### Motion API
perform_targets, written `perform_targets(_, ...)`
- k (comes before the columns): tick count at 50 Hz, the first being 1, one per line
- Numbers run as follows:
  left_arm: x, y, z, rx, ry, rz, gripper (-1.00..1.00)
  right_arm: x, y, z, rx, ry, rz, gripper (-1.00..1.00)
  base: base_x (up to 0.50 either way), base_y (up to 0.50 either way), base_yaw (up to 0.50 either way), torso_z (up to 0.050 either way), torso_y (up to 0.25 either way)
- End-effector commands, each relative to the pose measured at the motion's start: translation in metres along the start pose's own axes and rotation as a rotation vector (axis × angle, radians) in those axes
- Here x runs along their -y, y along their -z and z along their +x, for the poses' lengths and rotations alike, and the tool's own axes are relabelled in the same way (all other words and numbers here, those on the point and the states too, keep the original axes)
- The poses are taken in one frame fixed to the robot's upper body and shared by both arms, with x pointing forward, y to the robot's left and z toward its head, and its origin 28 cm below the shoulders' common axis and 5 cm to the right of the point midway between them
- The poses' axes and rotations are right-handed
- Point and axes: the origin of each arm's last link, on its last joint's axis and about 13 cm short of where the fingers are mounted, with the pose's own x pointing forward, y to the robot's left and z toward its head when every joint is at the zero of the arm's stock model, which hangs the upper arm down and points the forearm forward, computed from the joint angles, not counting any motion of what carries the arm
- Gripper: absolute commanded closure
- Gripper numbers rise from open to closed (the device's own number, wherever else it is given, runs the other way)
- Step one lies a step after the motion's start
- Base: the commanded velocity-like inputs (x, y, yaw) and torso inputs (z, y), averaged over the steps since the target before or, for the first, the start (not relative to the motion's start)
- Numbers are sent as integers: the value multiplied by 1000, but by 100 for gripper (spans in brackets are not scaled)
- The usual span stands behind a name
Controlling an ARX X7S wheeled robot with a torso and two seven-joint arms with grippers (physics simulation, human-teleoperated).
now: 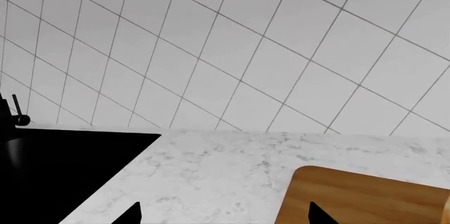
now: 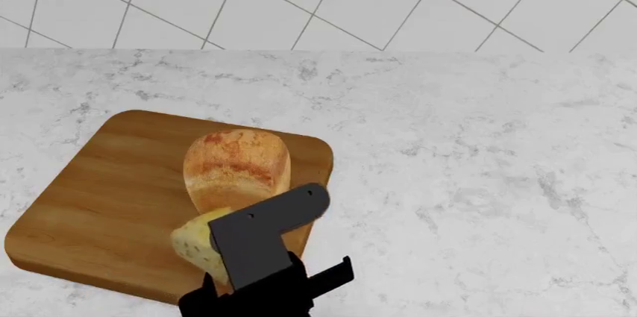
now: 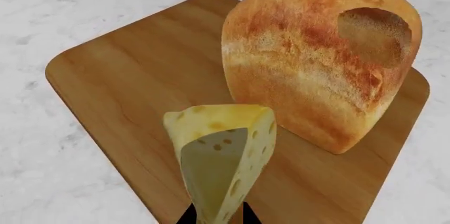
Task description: Place the bread and cheese on the cutting board.
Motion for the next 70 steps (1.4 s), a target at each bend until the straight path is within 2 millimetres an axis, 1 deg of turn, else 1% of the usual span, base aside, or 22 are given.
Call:
perform_targets(1,0,-1,0,-1,0,1,-100,0,11,1,-15,3,11,100,0,0,0,0,0)
perform_targets(7,1,1,0,-2,3,3,-100,0,11,-3,-5,8,15,100,0,0,0,0,0)
perform_targets(11,1,3,1,-2,3,2,-100,0,15,-3,-11,8,11,100,0,0,0,0,0)
perform_targets(12,1,3,1,-2,3,2,-100,-1,13,-6,-10,9,12,-100,0,0,0,0,0)
perform_targets(24,1,0,0,0,3,2,-100,-2,8,-9,7,19,9,-100,0,0,0,0,0)
perform_targets(29,2,0,0,-1,5,2,-100,-2,3,-14,30,33,14,-100,0,0,0,0,0)
perform_targets(38,2,0,1,-1,7,0,-100,-8,-9,-34,84,38,-24,-100,0,0,0,0,0)
perform_targets(45,2,0,1,-6,7,-5,-100,-9,-17,-50,135,51,-6,-100,0,0,0,0,0)
perform_targets(49,3,0,0,-7,12,-7,-100,-4,-30,-62,213,100,23,-100,0,0,0,0,0)
perform_targets(59,6,5,2,-12,24,2,-100,8,-40,-83,298,174,78,-100,0,0,0,0,0)
perform_targets(61,6,5,1,-14,27,5,-100,15,-47,-88,330,212,79,-100,0,0,0,0,0)
perform_targets(65,5,5,1,-14,23,4,-100,22,-52,-94,349,261,71,-100,0,0,0,0,0)
perform_targets(70,5,5,1,-13,24,6,-100,33,-59,-108,384,332,82,-100,0,0,0,0,0)
